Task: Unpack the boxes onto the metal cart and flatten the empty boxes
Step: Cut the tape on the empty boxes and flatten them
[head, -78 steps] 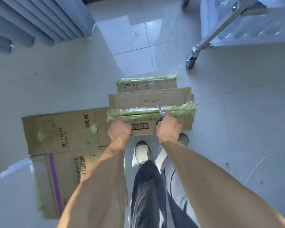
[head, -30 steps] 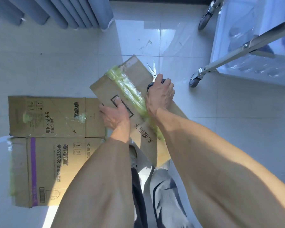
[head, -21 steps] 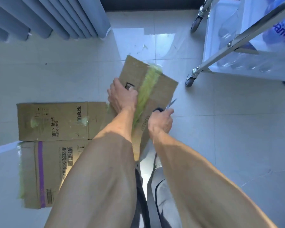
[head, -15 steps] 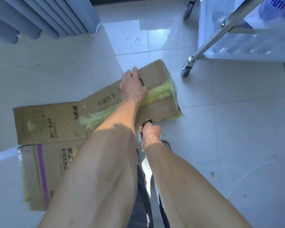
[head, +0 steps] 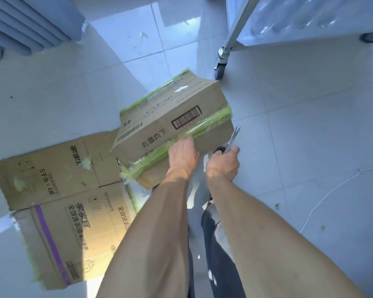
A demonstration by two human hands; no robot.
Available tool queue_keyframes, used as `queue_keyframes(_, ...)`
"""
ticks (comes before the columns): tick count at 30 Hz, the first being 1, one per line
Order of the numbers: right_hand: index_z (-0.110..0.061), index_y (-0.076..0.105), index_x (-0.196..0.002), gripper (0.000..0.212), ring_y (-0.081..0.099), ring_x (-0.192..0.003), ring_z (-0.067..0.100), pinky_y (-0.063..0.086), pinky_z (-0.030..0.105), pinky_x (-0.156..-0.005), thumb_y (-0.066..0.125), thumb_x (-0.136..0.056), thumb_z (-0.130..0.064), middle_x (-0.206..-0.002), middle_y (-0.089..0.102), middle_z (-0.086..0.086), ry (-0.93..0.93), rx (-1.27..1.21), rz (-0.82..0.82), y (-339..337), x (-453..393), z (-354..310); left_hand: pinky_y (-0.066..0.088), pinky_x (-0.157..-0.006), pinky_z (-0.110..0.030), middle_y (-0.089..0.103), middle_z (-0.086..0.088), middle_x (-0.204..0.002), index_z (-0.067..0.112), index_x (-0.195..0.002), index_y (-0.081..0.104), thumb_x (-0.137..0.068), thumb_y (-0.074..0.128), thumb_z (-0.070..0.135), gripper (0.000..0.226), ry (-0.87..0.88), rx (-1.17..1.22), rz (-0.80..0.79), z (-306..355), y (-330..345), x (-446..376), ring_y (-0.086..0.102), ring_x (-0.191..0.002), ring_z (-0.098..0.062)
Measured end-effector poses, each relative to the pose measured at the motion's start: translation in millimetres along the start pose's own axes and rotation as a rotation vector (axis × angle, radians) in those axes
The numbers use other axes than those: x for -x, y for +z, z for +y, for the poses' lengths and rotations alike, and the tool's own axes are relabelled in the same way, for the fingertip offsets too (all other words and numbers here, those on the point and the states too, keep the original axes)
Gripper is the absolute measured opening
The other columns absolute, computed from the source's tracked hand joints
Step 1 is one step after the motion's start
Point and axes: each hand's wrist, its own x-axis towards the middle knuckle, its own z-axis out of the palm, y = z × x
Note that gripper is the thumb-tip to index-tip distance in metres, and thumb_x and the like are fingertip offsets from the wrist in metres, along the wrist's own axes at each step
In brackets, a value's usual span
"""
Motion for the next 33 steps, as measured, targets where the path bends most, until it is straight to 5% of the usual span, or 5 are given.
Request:
queue_keyframes(7, -0.018, 0.047, -0.124, 0.029, 0.059, -0.101, 0.031, 0.040, 0.034, -0.073, 0.053, -0.095, -0.016, -0.110, 0.066, 0.008, -0.305, -0.059, 0.068, -2.5, -52.5, -30.3, 0.046, -0.092, -0.049, 0.033, -0.021, -0.138, 0.008, -0.130, 0.041, -0.087, 0.061, 0.020, 0.049, -0.137, 0.021, -0.024, 20.8, 24.5, -30.5, 0.039, -0.123, -0.038)
queue_keyframes(11, -0.019, 0.049, -0.122, 0.030, 0.060, -0.103, 0.032, 0.043, 0.036, -0.076, 0.057, -0.094, -0.017, -0.114, 0.066, 0.008, -0.454, -0.007, -0.016, 14.2, -69.6, -52.2, 0.046, -0.094, -0.049, 0.032, -0.026, -0.140, 0.009, -0.113, 0.049, -0.083, 0.060, 0.016, 0.032, -0.154, 0.000, 0.037, 8.7, 24.6, -52.9, 0.039, -0.124, -0.041)
queue_keyframes(21, -0.017, 0.046, -0.124, 0.031, 0.057, -0.107, 0.030, 0.033, 0.031, -0.071, 0.054, -0.094, -0.018, -0.115, 0.062, 0.007, -0.412, -0.042, 0.002, 44.1, -80.8, -84.4, 0.045, -0.088, -0.045, 0.040, -0.017, -0.125, 0.010, -0.092, 0.045, -0.088, 0.048, 0.013, 0.007, -0.115, 0.075, 0.213, -1.6, 4.8, -82.0, 0.045, -0.109, -0.036)
queue_keyframes(28, -0.013, 0.049, -0.117, 0.022, 0.061, -0.101, 0.036, 0.044, 0.038, -0.076, 0.051, -0.096, -0.022, -0.108, 0.065, 0.018, -0.397, 0.060, -0.149, 34.4, -63.1, -83.7, 0.040, -0.103, -0.048, 0.020, -0.021, -0.155, 0.023, -0.149, 0.026, -0.079, 0.058, 0.026, 0.078, -0.240, 0.151, 0.158, -12.9, 1.2, -80.7, 0.026, -0.140, -0.038)
queue_keyframes(33, -0.015, 0.053, -0.110, 0.018, 0.061, -0.097, 0.034, 0.038, 0.032, -0.070, 0.052, -0.094, -0.022, -0.103, 0.065, 0.014, -0.259, 0.103, -0.345, 51.9, -22.3, -28.9, 0.040, -0.089, -0.040, 0.032, -0.016, -0.149, 0.013, -0.137, 0.040, -0.080, 0.056, 0.030, 0.061, -0.268, 0.044, 0.170, -17.5, 7.5, -62.3, 0.037, -0.122, -0.032)
